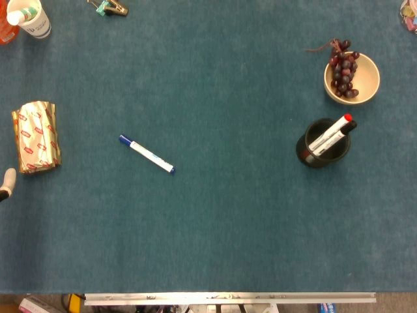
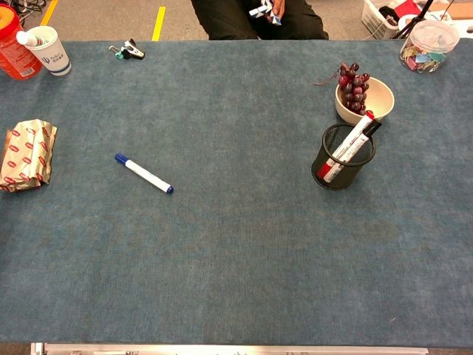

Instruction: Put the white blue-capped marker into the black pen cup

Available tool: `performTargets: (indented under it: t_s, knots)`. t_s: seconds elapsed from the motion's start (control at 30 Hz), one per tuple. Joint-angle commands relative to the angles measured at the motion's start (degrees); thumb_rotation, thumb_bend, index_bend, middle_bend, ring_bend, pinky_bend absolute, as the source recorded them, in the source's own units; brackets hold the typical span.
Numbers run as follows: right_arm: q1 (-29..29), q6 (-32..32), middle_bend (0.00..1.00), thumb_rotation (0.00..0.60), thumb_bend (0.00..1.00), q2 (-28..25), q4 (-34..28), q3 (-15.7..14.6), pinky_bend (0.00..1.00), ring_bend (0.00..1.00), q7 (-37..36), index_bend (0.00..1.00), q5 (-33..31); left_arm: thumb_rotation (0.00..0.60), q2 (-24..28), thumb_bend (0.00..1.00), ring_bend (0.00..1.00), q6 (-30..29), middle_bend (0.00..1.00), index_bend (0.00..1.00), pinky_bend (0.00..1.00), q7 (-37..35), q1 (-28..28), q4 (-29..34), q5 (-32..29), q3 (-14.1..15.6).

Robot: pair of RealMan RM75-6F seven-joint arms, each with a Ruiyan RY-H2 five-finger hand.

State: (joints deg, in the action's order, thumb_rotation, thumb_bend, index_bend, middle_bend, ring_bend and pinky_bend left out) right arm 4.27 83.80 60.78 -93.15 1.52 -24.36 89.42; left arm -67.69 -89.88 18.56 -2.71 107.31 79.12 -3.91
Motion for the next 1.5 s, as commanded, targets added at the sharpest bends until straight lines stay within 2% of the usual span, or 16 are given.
performTargets:
  t_s: [0.03,0.13,0.27,0.33,0.6,1.17,1.5]
  knots:
    - [0.5,-0.5,0.22,0.600,0.14,0.6,0.1,-0.3,0.17,0.15,-2.3,0.12,0.8,0.600,0.1,0.28,0.00,0.1,0.04,0.10,0.05,-0.2,0.0,0.1,0.2,0.0]
    - [1.2,-2.0,0.22,0.600,0.14,1.0,0.3,-1.2,0.17,0.15,-6.6,0.12,1.8,0.600,0.3,0.28,0.00,0.1,0.04,0.10,0.05,-0.4,0.1,0.2,0.7,0.2]
    - [3.2,-6.0,0.22,0.600,0.14,1.3,1.0,-2.7,0.17,0.15,-16.8,0.12,3.2,0.600,0.8,0.28,0.00,0.7,0.04,0.10,0.05,-0.9,-0.1,0.8,1.1,0.3]
    - [4.0,-7.1,0.22,0.600,0.14,2.1,2.4,-2.8,0.18,0.15,-18.6,0.12,3.5,0.600,1.1,0.28,0.00,0.8,0.04,0.10,0.05,-0.8,-0.2,1.0,1.4,0.4]
    - [6.7,-10.5,0.22,0.600,0.01,9.3,9.6,-2.7,0.17,0.13,-21.3,0.18,3.2,0.600,1.8,0.28,0.00,0.6,0.04,0.10,0.05,-0.6,0.0,1.8,1.5,0.4]
    - [12.6,-18.3,0.23,0.600,0.00,21.4,20.8,-1.3,0.17,0.13,-24.1,0.21,0.2,0.600,2.7,0.28,0.00,1.2,0.04,0.10,0.05,-1.3,-0.1,1.9,1.1,0.0]
    - [16.6,-22.0,0.23,0.600,0.00,26.3,25.3,-0.7,0.17,0.13,-27.5,0.21,0.0,0.600,3.2,0.28,0.00,0.9,0.04,0.10,0.05,-1.4,0.0,2.6,1.4,-0.1]
